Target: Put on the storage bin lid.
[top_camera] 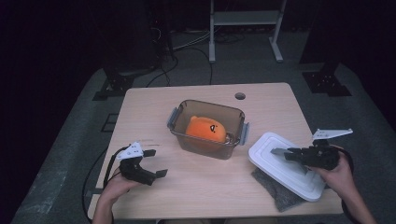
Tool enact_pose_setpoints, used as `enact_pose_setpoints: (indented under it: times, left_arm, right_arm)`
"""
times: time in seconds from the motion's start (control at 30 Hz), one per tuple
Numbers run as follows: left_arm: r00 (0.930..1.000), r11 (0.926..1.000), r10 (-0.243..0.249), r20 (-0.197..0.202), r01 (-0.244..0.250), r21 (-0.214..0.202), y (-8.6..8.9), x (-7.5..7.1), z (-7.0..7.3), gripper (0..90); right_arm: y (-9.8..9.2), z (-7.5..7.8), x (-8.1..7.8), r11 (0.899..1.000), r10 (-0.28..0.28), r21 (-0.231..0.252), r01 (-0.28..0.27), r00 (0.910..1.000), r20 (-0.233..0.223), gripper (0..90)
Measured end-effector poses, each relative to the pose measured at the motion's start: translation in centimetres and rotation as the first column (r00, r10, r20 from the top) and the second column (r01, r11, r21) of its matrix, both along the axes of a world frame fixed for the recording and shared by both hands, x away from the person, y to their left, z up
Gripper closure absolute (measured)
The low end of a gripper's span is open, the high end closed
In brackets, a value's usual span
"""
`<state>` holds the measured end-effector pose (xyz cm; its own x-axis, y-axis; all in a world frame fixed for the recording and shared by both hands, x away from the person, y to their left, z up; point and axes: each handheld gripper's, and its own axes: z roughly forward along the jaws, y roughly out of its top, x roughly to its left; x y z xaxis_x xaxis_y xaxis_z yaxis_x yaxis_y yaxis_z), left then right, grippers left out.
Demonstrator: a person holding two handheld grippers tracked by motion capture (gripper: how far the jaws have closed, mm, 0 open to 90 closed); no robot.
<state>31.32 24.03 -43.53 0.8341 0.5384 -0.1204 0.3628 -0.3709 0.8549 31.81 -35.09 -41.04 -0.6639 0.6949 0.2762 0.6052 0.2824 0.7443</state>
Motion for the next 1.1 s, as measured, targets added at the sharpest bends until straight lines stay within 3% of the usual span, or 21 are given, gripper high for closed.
enact_pose_setpoints:
  times: [0.57, 0.9, 1.1]
  left_arm:
    - [1.0, 1.0, 0.001, -0.001, -0.001, 0.0, 0.0, 0.0, 0.0, 2.8]
    - [1.0, 1.0, 0.006, 0.007, -0.006, -0.006, 0.2, 0.0, 0.1, 2.8]
    - [0.9999, 0.9999, 0.009, 0.011, -0.009, -0.008, 0.3, 0.0, 0.3, 2.8]
  right_arm:
    - [-0.3, 6.0, -1.4, 0.999, 0.034, -0.015, -0.033, 0.9969, 0.071, 66.0]
    - [1.4, 9.4, -0.8, 0.996, 0.089, -0.026, -0.086, 0.9903, 0.107, 66.0]
    - [2.6, 10.5, -0.2, 0.993, 0.113, -0.027, -0.111, 0.9867, 0.117, 65.9]
